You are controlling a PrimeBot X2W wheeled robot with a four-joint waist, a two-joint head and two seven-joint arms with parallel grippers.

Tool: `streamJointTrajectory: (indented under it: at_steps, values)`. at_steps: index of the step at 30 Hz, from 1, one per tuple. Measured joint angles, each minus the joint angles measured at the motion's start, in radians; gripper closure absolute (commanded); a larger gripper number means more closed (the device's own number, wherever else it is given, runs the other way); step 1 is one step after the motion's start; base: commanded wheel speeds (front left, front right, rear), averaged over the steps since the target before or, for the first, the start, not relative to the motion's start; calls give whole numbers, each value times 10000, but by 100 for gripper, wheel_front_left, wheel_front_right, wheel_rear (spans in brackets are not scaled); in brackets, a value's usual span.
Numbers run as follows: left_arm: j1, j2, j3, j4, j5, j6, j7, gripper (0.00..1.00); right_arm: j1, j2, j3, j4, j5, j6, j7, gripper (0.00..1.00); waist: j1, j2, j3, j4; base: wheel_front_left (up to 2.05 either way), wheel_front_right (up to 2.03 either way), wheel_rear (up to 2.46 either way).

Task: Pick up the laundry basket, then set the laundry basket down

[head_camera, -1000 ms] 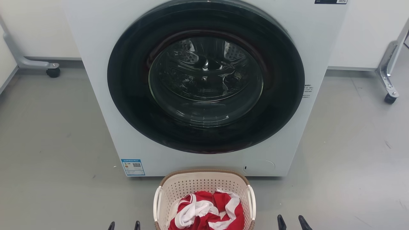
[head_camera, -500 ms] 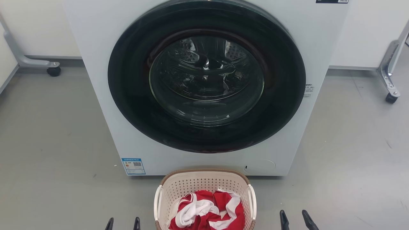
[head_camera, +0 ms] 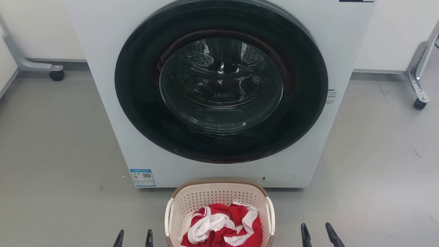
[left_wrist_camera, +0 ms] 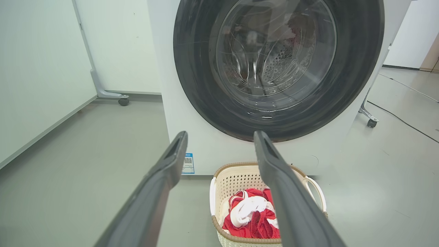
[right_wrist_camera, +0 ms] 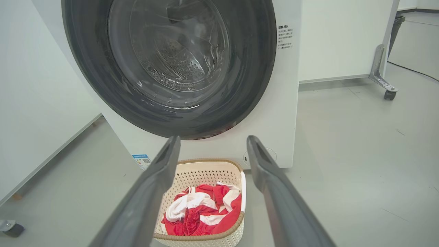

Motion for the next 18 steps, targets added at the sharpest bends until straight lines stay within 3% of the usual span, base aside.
streamJointTrajectory:
  at_steps: [16, 17, 18]
  values:
    - [-1, -29, -96, -86, 98, 0, 0, 0, 174, 77, -128, -173, -209, 0, 0, 0, 0, 0, -21, -40, 0, 0, 0]
    - [-1, -29, -111, -105, 128, 0, 0, 100, 176, 82, -130, -176, -224, 0, 0, 100, 0, 0, -23, -41, 0, 0, 0]
    - [0, -40, -123, -40, 134, -8, 10, 100, 178, 81, -121, -107, -230, 0, 17, 100, 0, 0, -24, -41, 0, 0, 0]
